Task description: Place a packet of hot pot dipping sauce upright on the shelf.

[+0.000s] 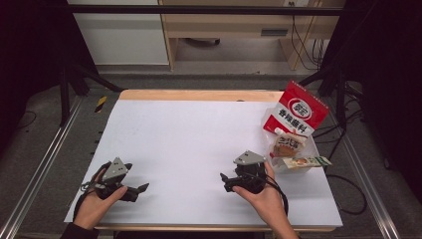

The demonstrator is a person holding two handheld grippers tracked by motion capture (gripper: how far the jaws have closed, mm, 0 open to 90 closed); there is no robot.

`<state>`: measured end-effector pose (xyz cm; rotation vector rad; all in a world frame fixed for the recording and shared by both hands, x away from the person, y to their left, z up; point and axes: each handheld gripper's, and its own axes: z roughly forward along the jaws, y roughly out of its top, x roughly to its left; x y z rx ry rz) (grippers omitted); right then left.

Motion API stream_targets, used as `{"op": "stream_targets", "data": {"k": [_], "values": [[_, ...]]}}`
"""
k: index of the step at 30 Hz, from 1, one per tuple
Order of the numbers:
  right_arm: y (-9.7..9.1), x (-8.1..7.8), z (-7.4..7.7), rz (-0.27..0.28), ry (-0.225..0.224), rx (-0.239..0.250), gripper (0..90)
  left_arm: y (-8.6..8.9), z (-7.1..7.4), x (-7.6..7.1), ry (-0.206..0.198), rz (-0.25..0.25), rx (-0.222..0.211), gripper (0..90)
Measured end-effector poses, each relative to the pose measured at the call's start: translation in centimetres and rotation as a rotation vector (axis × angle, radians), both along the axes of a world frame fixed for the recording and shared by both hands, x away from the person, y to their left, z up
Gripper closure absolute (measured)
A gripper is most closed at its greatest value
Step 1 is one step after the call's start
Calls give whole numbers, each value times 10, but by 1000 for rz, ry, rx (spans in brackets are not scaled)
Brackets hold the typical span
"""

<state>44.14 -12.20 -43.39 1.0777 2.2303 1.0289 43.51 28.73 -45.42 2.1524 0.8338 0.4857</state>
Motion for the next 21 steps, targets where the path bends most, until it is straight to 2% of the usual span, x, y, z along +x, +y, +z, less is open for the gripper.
{"op": "stream_targets", "data": {"k": [12,19,21], "values": [[11,6,-14,-6,12,21,67,0,0,0,-3,-1,1,60],[12,1,-26,-2,27,42,64,-1,1,1,-6,-6,5,61],[13,-5,-29,26,22,36,63,-1,1,2,-10,-8,5,61]]}}
